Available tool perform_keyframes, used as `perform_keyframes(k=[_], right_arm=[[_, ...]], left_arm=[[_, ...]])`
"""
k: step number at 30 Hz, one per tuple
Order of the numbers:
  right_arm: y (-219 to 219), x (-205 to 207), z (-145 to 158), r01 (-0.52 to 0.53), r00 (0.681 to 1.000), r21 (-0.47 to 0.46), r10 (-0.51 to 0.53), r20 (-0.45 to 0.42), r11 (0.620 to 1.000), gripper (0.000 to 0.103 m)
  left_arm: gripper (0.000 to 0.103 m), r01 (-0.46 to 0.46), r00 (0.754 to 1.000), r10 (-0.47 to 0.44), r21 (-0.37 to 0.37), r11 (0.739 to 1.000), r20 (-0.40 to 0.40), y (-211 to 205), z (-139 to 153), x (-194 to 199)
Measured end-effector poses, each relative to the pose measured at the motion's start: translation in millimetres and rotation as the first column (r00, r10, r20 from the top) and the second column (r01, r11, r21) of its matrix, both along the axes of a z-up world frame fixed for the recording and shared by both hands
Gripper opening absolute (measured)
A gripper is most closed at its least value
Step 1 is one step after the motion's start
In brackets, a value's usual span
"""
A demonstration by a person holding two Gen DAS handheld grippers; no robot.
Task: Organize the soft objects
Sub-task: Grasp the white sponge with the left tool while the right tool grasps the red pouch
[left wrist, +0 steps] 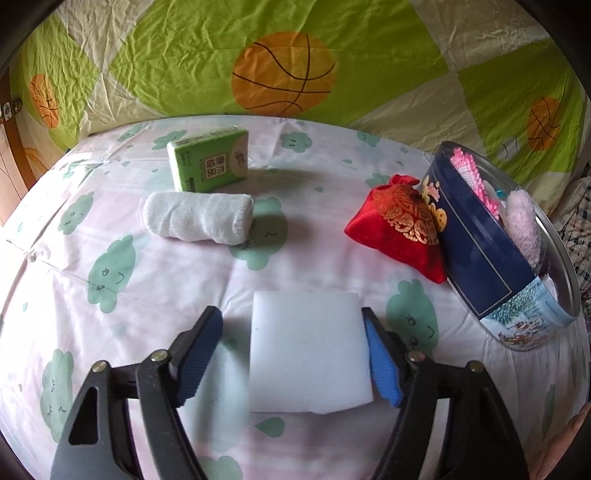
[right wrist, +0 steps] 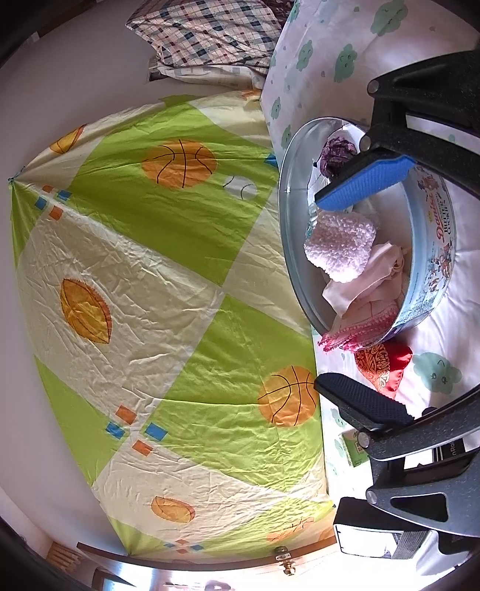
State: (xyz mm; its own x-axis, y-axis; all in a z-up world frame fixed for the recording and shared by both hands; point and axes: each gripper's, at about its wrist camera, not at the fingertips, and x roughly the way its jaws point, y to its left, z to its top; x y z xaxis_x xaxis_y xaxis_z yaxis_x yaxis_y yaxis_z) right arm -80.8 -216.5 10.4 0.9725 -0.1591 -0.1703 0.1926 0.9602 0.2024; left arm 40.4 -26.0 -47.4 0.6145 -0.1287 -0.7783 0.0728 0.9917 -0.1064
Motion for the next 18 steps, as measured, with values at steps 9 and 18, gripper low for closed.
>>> perform_keyframes(k=[9,18], right_arm=[[-2.2,7.2,-2.5,-0.013,0.999,0.018,0.014,-0.039,1.0,0.091],[26.4,18.0,-4.3,-0.114,0.99,-0.01,0.113,-0.089,0.993,0.091]], left_arm=[[0.053,0.058,0.998,-0.054,-0.104,0.993,0.045,26.3,7.0,-7.9],[0.053,-0.161,0.948,0.198,-0.159,0.974,0.25,106.1,53.5,-3.7]])
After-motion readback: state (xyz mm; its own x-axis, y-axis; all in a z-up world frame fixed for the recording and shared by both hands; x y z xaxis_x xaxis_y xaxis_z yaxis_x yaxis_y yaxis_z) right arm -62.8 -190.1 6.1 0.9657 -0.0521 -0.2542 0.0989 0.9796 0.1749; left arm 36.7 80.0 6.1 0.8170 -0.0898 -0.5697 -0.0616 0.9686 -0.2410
